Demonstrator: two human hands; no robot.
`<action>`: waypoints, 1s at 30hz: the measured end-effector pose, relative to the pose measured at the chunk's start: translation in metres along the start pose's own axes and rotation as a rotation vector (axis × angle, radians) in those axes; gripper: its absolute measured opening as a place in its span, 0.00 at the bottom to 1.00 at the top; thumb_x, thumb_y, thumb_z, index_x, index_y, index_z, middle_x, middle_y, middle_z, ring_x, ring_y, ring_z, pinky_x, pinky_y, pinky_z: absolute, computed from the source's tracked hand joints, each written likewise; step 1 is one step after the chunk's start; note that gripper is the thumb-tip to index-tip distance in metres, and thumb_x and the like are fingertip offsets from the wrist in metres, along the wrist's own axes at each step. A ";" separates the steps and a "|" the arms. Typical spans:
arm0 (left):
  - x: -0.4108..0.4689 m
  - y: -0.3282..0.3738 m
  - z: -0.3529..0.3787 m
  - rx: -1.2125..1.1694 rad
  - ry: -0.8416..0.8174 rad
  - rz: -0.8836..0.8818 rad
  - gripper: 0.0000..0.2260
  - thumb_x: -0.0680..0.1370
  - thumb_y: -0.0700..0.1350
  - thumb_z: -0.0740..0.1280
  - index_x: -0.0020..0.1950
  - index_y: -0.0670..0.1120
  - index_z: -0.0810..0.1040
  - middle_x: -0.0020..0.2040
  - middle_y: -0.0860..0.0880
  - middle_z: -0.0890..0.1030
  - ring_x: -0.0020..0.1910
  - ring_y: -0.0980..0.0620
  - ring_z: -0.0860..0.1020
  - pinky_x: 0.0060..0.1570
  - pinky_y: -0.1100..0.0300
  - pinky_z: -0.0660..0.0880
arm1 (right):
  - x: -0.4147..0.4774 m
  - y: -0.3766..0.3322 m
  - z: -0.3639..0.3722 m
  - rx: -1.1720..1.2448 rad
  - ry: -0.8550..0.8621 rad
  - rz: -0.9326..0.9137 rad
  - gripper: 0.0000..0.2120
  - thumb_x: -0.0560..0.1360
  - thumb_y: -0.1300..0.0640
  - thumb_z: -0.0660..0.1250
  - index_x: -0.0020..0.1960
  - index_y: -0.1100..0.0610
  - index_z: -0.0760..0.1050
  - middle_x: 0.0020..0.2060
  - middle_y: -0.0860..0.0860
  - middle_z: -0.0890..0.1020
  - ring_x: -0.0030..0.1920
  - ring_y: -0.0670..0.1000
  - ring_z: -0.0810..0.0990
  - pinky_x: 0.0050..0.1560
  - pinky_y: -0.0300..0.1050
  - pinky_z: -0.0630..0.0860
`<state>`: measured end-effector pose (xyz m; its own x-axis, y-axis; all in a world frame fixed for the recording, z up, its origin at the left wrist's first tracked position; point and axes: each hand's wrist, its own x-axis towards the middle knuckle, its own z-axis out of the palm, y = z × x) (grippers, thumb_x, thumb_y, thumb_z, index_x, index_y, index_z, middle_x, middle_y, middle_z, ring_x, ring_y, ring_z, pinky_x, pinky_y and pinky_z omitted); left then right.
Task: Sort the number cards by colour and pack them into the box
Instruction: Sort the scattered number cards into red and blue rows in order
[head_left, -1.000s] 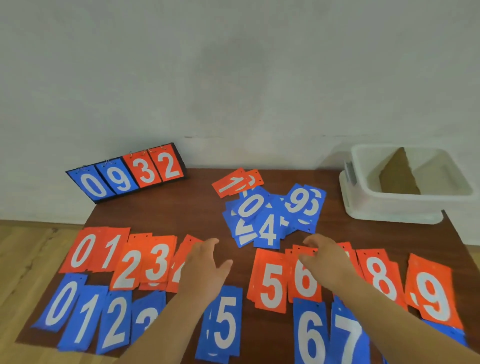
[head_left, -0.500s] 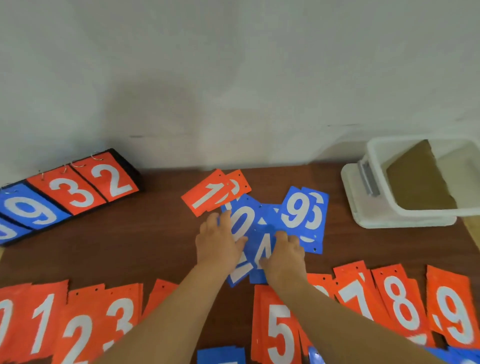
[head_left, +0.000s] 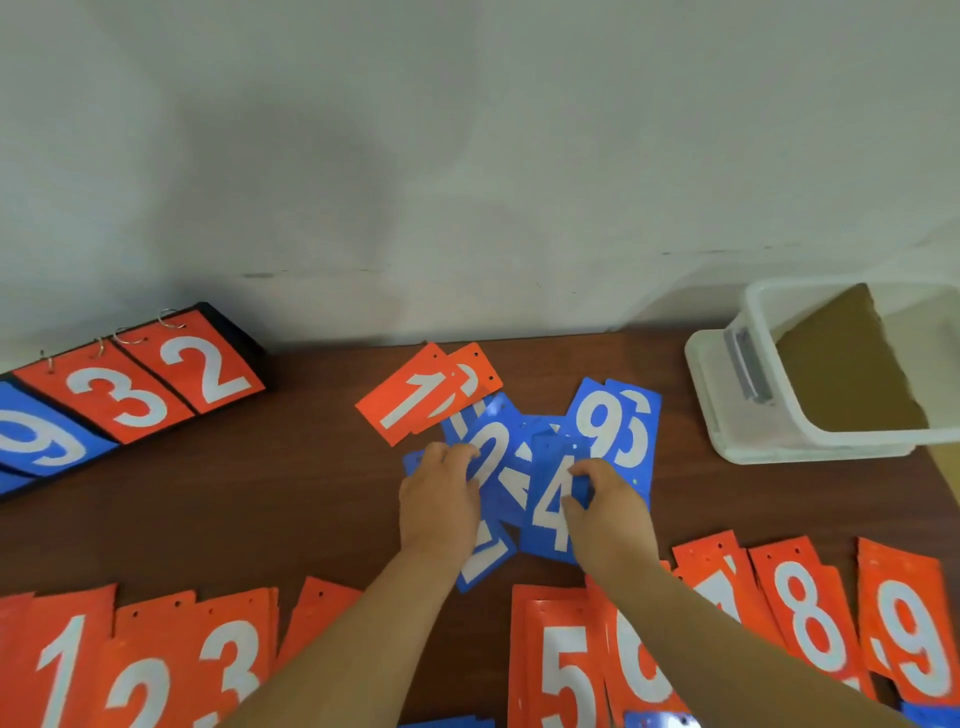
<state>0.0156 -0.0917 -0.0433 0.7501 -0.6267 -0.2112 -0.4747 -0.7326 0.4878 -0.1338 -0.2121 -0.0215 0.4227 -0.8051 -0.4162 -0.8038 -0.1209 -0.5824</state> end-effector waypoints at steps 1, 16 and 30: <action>-0.003 0.002 -0.005 -0.057 0.009 -0.017 0.15 0.80 0.45 0.68 0.66 0.55 0.74 0.62 0.54 0.73 0.60 0.52 0.77 0.57 0.52 0.77 | -0.001 0.000 -0.009 0.018 0.023 -0.007 0.13 0.80 0.55 0.66 0.63 0.47 0.71 0.51 0.47 0.79 0.47 0.47 0.81 0.34 0.39 0.80; -0.233 0.019 -0.075 -0.571 0.388 -0.291 0.17 0.79 0.38 0.68 0.59 0.60 0.79 0.56 0.51 0.80 0.37 0.58 0.78 0.31 0.69 0.70 | -0.119 0.038 -0.125 0.144 -0.110 -0.424 0.18 0.76 0.62 0.70 0.60 0.44 0.74 0.47 0.44 0.81 0.37 0.40 0.80 0.30 0.30 0.75; -0.419 -0.055 -0.112 -0.860 0.737 -0.538 0.18 0.76 0.33 0.70 0.53 0.58 0.80 0.51 0.55 0.81 0.41 0.65 0.77 0.38 0.77 0.69 | -0.257 -0.004 -0.052 0.048 -0.360 -0.744 0.15 0.77 0.59 0.70 0.60 0.45 0.74 0.45 0.41 0.77 0.43 0.44 0.79 0.35 0.36 0.76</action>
<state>-0.2215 0.2411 0.1131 0.9660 0.1978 -0.1667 0.2165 -0.2654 0.9395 -0.2613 -0.0349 0.1238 0.9519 -0.2884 -0.1032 -0.2456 -0.5175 -0.8196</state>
